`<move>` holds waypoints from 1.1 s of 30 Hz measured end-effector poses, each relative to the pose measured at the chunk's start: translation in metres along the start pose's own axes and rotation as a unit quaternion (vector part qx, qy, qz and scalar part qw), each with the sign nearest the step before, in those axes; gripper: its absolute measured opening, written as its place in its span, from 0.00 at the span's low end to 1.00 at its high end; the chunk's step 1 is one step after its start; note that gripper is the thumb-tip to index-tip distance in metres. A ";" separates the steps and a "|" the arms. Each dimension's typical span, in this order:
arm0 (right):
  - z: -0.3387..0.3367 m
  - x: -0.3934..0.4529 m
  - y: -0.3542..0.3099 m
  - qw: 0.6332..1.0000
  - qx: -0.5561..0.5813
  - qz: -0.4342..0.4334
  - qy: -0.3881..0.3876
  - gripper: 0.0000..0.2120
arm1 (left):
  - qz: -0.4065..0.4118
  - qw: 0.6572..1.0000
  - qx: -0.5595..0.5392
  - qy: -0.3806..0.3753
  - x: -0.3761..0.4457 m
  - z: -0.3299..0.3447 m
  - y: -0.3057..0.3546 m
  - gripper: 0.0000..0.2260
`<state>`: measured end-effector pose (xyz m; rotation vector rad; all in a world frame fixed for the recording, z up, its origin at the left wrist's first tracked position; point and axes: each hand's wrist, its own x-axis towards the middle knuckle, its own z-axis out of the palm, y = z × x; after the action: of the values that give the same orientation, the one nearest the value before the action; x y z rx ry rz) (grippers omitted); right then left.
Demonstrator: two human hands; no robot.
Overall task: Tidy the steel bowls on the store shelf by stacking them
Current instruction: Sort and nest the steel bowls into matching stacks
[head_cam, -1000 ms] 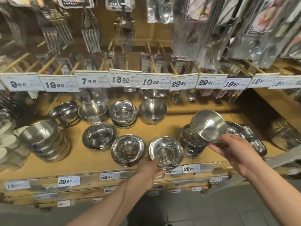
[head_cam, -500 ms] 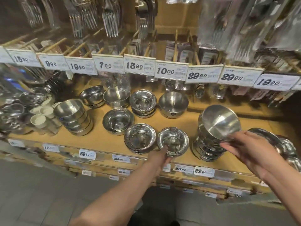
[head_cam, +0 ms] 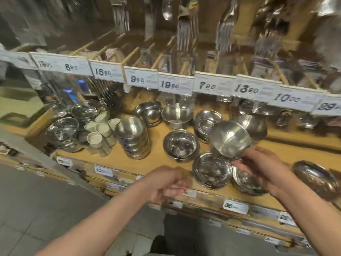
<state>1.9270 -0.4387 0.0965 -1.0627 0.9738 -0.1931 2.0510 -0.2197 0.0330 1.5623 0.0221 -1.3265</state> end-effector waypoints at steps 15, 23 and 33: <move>0.245 0.025 0.013 0.963 -0.193 -0.017 -0.187 0.07 | 0.235 0.934 0.064 0.262 -0.041 -0.187 0.103 0.07; 0.283 0.053 0.020 0.965 -0.203 -0.028 -0.162 0.14 | 0.248 0.920 0.044 0.301 -0.011 -0.232 0.107 0.08; 0.297 0.070 0.023 0.961 -0.241 -0.001 -0.138 0.13 | 0.241 0.913 0.118 0.308 0.031 -0.249 0.111 0.17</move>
<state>2.1838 -0.2743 0.0769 -1.4910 0.7819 0.2010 2.3045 -0.1173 0.0466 1.9801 -0.1284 -0.4315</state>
